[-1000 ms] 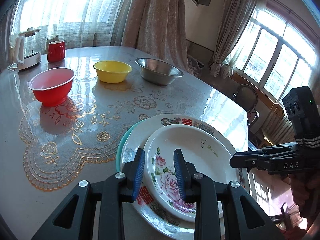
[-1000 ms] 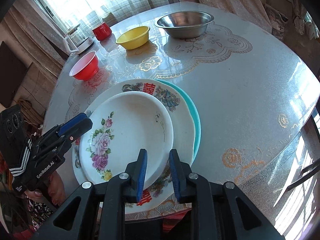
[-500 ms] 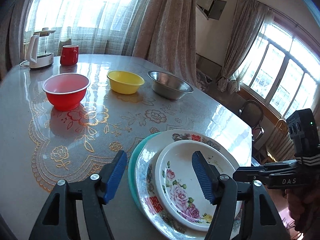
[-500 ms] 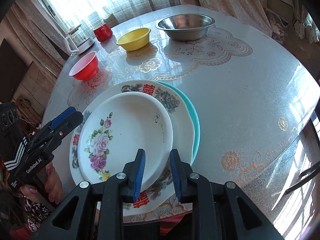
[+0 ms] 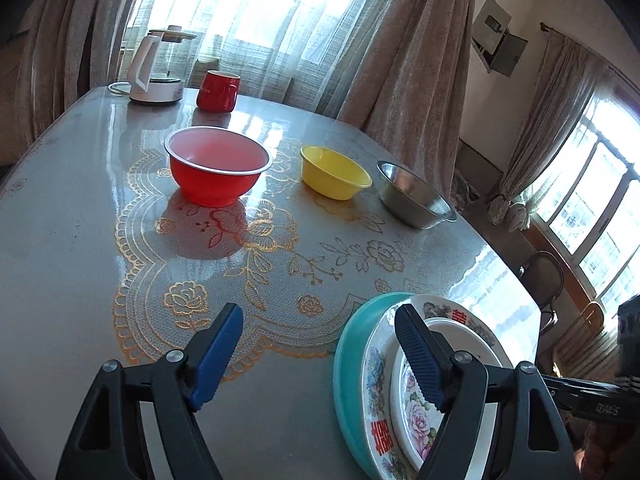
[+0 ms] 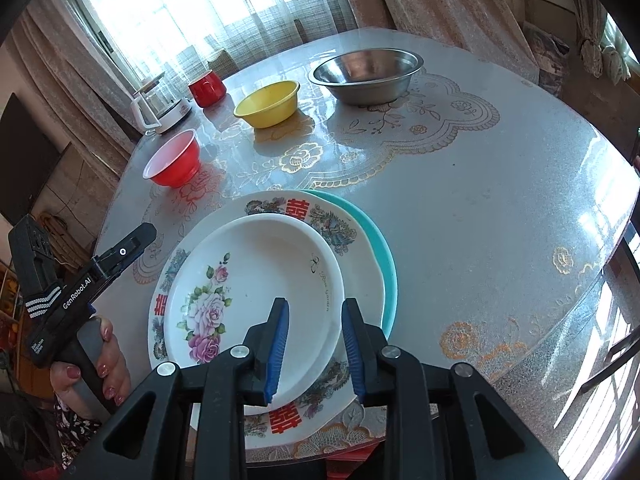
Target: Organize plates and bowls
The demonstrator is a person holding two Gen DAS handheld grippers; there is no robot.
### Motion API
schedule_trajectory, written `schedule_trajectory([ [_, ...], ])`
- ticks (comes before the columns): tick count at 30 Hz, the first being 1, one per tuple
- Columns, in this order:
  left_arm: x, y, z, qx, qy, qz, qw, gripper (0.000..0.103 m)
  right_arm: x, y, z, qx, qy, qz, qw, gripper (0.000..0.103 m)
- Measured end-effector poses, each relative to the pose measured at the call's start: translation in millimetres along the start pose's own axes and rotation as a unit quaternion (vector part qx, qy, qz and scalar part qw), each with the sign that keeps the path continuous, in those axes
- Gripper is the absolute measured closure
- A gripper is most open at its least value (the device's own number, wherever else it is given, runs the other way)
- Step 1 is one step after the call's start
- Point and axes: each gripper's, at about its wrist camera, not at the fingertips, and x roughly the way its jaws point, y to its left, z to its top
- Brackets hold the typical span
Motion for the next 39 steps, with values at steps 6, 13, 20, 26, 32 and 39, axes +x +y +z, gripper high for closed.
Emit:
schedule_trajectory([
  [6, 4.1, -1.1, -1.5, 0.023, -0.005, 0.036, 0.9991, 0.023, 0.1, -4.1, 4.8, 0.012, -0.01, 0.001, 1.0, 0.076],
  [13, 13.2, 0.1, -2.8, 0.032, 0.004, 0.06, 0.9977, 0.023, 1.3, -7.5, 16.9, 0.014, -0.026, 0.003, 1.0, 0.075],
  [20, 27.4, 2.9, -4.6, 0.018, 0.037, 0.085, 0.9955, 0.023, 9.1, -8.3, 21.1, 0.002, -0.036, 0.017, 0.999, 0.074],
  [26, 34.0, 3.3, -3.7, -0.004, 0.072, 0.109, 0.9914, 0.023, 15.2, -27.2, 29.2, 0.012, -0.039, 0.026, 0.999, 0.074],
  [32, 35.3, 2.7, 10.3, -0.018, 0.071, 0.146, 0.9866, 0.023, 21.9, -55.2, 46.1, 0.026, -0.042, 0.022, 0.999, 0.072],
  [39, 46.4, -14.7, 36.4, -0.02, 0.078, 0.14, 0.9869, 0.023, 36.8, -88.1, 82.5, 0.042, -0.053, 0.012, 0.998, 0.067],
])
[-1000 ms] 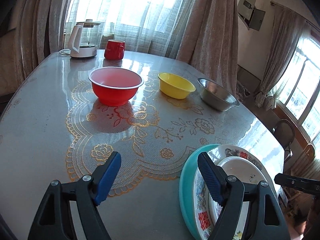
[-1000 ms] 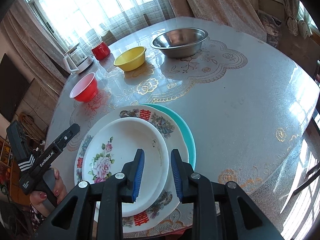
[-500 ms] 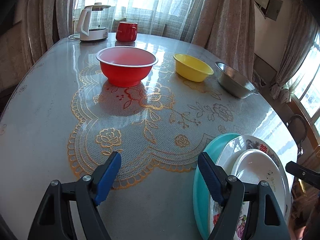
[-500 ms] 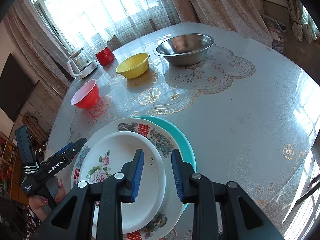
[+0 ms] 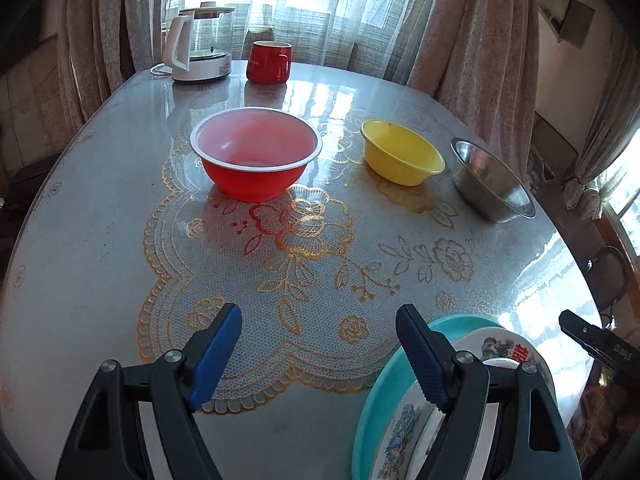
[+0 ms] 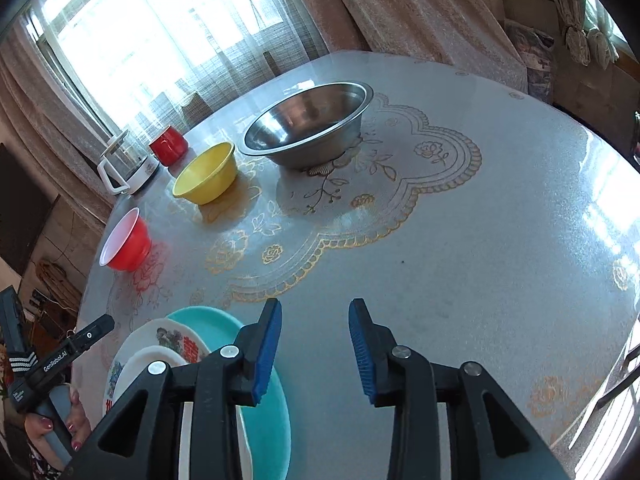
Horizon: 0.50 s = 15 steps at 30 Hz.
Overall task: Organize plates and bowls
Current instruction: 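Move the right gripper to the rim of the steel bowl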
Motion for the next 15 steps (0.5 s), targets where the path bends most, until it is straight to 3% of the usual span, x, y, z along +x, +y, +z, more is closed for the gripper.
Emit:
schedule_trajectory([
  [8, 7.1, -38.1, 30.2, 0.015, 0.015, -0.016, 0.9996, 0.023, 29.1, -23.5, 82.2, 0.063, -0.025, 0.009, 0.998, 0.062],
  [11, 9.6, -50.8, 39.0, 0.024, 0.019, -0.018, 0.9994, 0.023, 41.5, -29.7, 107.3, 0.097, -0.04, 0.031, 0.994, 0.06],
  [15, 18.0, -64.4, 47.7, 0.04, 0.027, -0.014, 0.9988, 0.022, 67.9, -36.1, 132.1, 0.13, -0.031, 0.027, 0.991, 0.06],
])
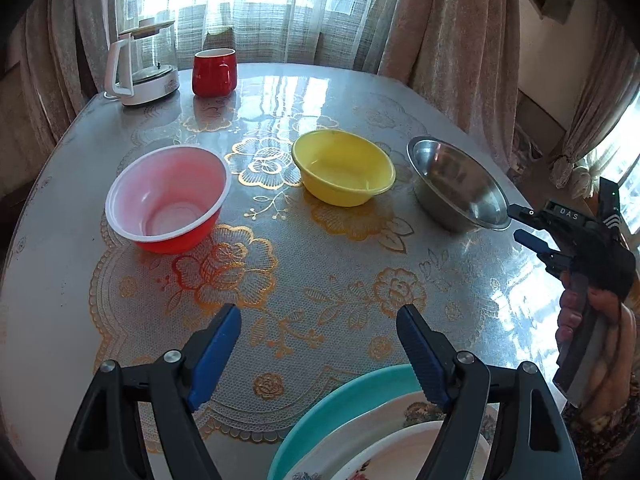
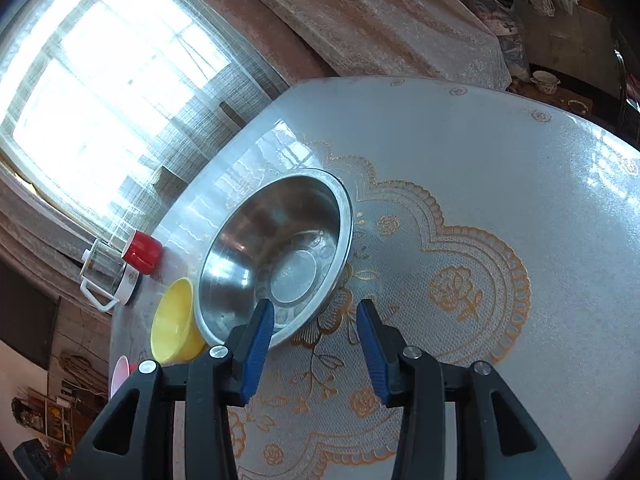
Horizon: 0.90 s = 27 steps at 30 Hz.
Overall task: Organize plates and bowls
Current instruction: 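Move the right gripper to the rim of the steel bowl, then close the right gripper on the steel bowl rim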
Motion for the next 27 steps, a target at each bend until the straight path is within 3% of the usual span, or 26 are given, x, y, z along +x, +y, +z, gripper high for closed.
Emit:
schedule_trajectory([
  [10, 18.0, -30.5, 17.7, 0.026, 0.016, 0.0, 0.9995, 0.022, 53.1, -6.0, 8.4, 0.011, 0.034, -0.015, 0.999, 0.06],
  [12, 19.5, -35.6, 21.8, 0.028, 0.012, 0.0, 0.9995, 0.022, 54.2, -7.6, 6.6, 0.012, 0.034, -0.004, 0.999, 0.061],
  [15, 21.5, -42.6, 28.6, 0.028, 0.007, -0.002, 0.9996, 0.022, 50.8, -9.7, 5.5, 0.002, 0.029, 0.021, 0.999, 0.073],
  [20, 35.2, -53.3, 43.5, 0.033, 0.006, 0.007, 0.9994, 0.022, 40.9, -13.8, -5.0, -0.028, 0.012, 0.02, 0.999, 0.081],
  [27, 68.4, -70.5, 65.6, 0.021, 0.026, 0.01, 0.9994, 0.022, 33.3, -15.3, -20.7, -0.068, -0.015, 0.016, 0.997, 0.083],
])
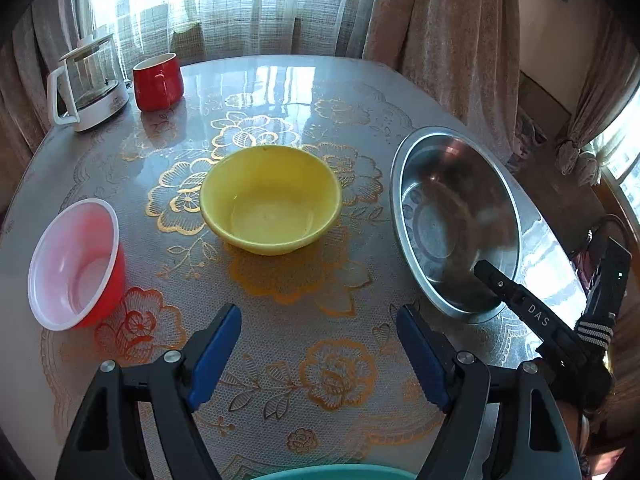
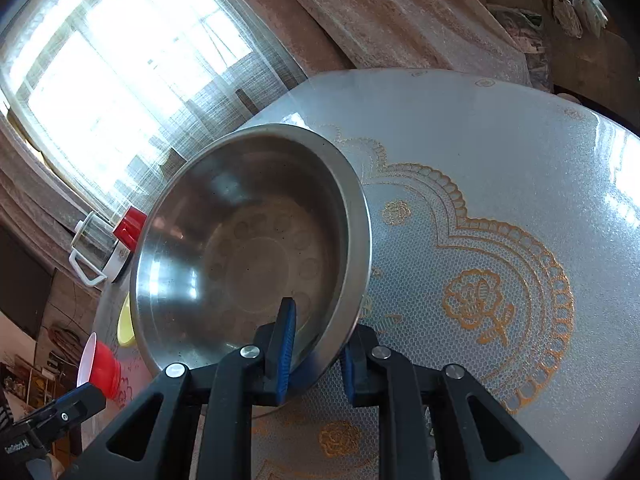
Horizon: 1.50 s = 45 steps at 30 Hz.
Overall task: Organize plates and bowls
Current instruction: 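Close the right gripper on the steel bowl rim, then lift the steel bowl with the right gripper and carry it beside the plate stack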
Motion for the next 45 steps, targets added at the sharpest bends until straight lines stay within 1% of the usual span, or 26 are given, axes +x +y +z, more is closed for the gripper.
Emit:
schedule_trajectory([
  [2, 8.2, -6.5, 8.5, 0.002, 0.002, 0.002, 1.0, 0.022, -1.7, 0.1, -2.7, -0.005, -0.007, -0.002, 1.0, 0.083],
  [4, 15.9, -10.5, 15.7, -0.004, 0.003, -0.006, 1.0, 0.022, -2.4, 0.1, -4.5, -0.005, -0.009, 0.0, 1.0, 0.083],
  [7, 28.9, -15.1, 27.5, -0.012, -0.003, -0.01, 0.9999, 0.021, -5.0, -4.9, -6.1, 0.008, -0.015, 0.012, 1.0, 0.083],
  [10, 41.5, -21.3, 35.6, -0.017, 0.0, -0.013, 0.9998, 0.02, -6.4, -6.1, -6.7, 0.009, -0.015, 0.019, 1.0, 0.083],
  [13, 49.7, -30.2, 40.7, -0.012, -0.001, -0.005, 0.9999, 0.022, -6.8, -3.4, -7.4, 0.003, -0.015, 0.016, 1.0, 0.083],
  [14, 50.4, -33.4, 41.3, -0.006, -0.005, -0.005, 1.0, 0.025, -7.3, -3.7, -8.2, 0.003, -0.015, 0.016, 1.0, 0.083],
  [16, 51.7, -40.3, 42.1, 0.013, -0.01, 0.001, 0.9999, 0.037, -7.5, -4.9, -9.7, 0.007, -0.014, 0.018, 1.0, 0.083],
  [17, 53.2, -42.0, 41.6, 0.021, -0.011, 0.007, 0.9997, 0.05, -7.1, -5.9, -9.6, 0.01, -0.013, 0.018, 1.0, 0.083],
  [18, 55.0, -43.7, 41.6, 0.028, -0.009, 0.004, 0.9996, 0.058, -5.9, -6.5, -8.7, 0.012, -0.012, 0.018, 1.0, 0.083],
  [19, 56.2, -45.7, 40.2, 0.035, -0.007, 0.001, 0.9993, 0.062, -3.5, -6.0, -6.3, 0.013, -0.01, 0.02, 1.0, 0.083],
  [21, 56.9, -50.9, 36.8, 0.055, -0.006, 0.004, 0.9985, 0.074, -2.7, -4.4, -6.2, 0.008, -0.009, 0.021, 1.0, 0.083],
  [23, 55.9, -57.8, 32.2, 0.083, -0.01, 0.007, 0.9965, 0.081, -4.0, 0.2, -6.9, -0.003, -0.011, 0.013, 1.0, 0.085],
  [24, 54.9, -60.0, 30.1, 0.093, -0.014, 0.012, 0.9955, 0.081, -4.4, 2.2, -7.2, -0.007, -0.012, 0.009, 1.0, 0.085],
  [26, 52.2, -59.5, 28.1, 0.1, -0.017, 0.009, 0.9948, 0.082, -5.1, 2.5, -8.3, -0.008, -0.013, 0.004, 1.0, 0.085],
  [28, 48.8, -58.7, 26.7, 0.099, -0.018, -0.001, 0.9949, 0.083, -5.0, -1.4, -10.8, 0.006, -0.008, 0.011, 1.0, 0.085],
  [30, 45.0, -60.8, 22.9, 0.11, -0.022, 0.002, 0.9937, 0.083, -4.2, -6.5, -13.2, 0.021, -0.003, 0.018, 1.0, 0.085],
  [33, 40.1, -63.6, 14.7, 0.126, -0.025, 0.003, 0.9917, 0.083, -7.5, -12.3, -18.7, 0.039, -0.006, 0.028, 0.999, 0.086],
  [37, 35.0, -59.9, 8.0, 0.123, -0.015, -0.011, 0.9923, 0.083, -15.7, -13.6, -29.1, 0.048, -0.011, 0.028, 0.998, 0.086],
  [42, 23.8, -58.2, -6.4, 0.126, -0.01, -0.014, 0.9918, 0.084, -29.2, -13.4, -48.4, 0.058, -0.014, 0.038, 0.997, 0.086],
  [45, 14.6, -57.6, -18.7, 0.126, -0.008, -0.023, 0.9917, 0.083, -40.4, -14.5, -58.0, 0.063, -0.031, 0.04, 0.997, 0.086],
])
